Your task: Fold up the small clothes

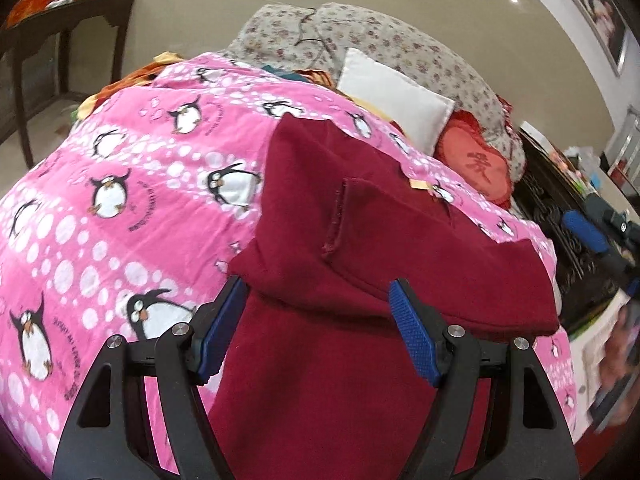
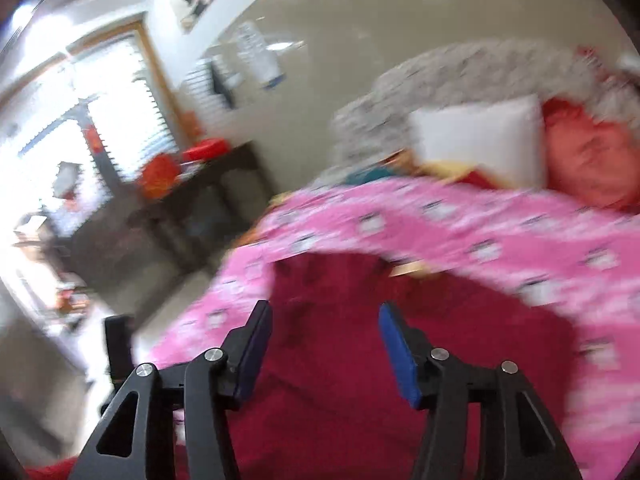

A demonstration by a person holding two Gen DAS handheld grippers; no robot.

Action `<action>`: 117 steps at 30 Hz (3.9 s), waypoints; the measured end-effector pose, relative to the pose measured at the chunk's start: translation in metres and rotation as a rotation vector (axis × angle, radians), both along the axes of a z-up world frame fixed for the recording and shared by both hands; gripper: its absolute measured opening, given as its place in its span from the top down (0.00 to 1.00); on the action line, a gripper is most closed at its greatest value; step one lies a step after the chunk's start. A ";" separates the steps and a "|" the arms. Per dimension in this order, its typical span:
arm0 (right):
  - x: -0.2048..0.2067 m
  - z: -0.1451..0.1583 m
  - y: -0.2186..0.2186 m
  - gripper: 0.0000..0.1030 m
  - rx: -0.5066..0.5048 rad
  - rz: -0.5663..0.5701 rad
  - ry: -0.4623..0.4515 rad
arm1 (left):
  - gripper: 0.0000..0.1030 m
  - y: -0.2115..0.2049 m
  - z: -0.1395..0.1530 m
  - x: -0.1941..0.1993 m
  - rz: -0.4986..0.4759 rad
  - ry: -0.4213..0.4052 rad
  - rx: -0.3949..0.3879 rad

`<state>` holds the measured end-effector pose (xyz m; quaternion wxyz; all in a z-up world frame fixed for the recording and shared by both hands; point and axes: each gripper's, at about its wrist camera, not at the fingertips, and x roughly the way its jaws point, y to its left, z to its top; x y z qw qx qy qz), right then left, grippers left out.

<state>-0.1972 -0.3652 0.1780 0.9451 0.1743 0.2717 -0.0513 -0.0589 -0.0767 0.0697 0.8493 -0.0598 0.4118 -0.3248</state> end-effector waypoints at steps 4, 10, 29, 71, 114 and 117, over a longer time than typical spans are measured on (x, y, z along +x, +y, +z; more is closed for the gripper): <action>-0.030 -0.014 -0.031 0.45 -0.012 -0.175 0.013 | 0.28 -0.009 -0.005 0.007 -0.044 0.000 0.005; -0.031 -0.072 -0.051 0.45 0.147 -0.209 0.060 | 0.28 -0.032 -0.003 0.023 -0.059 -0.067 0.031; -0.049 -0.051 -0.057 0.46 0.098 -0.270 0.040 | 0.96 -0.051 0.039 0.059 -0.078 -0.218 0.097; -0.002 -0.096 -0.041 0.45 -0.202 -0.237 0.318 | 0.96 -0.062 -0.018 0.085 -0.048 -0.089 0.205; -0.176 -0.113 0.041 0.56 0.152 -0.094 0.231 | 0.44 0.068 -0.060 -0.061 -0.123 0.076 0.209; -0.206 -0.112 0.069 0.43 0.158 -0.012 0.280 | 0.44 0.088 -0.059 -0.073 -0.151 0.136 0.171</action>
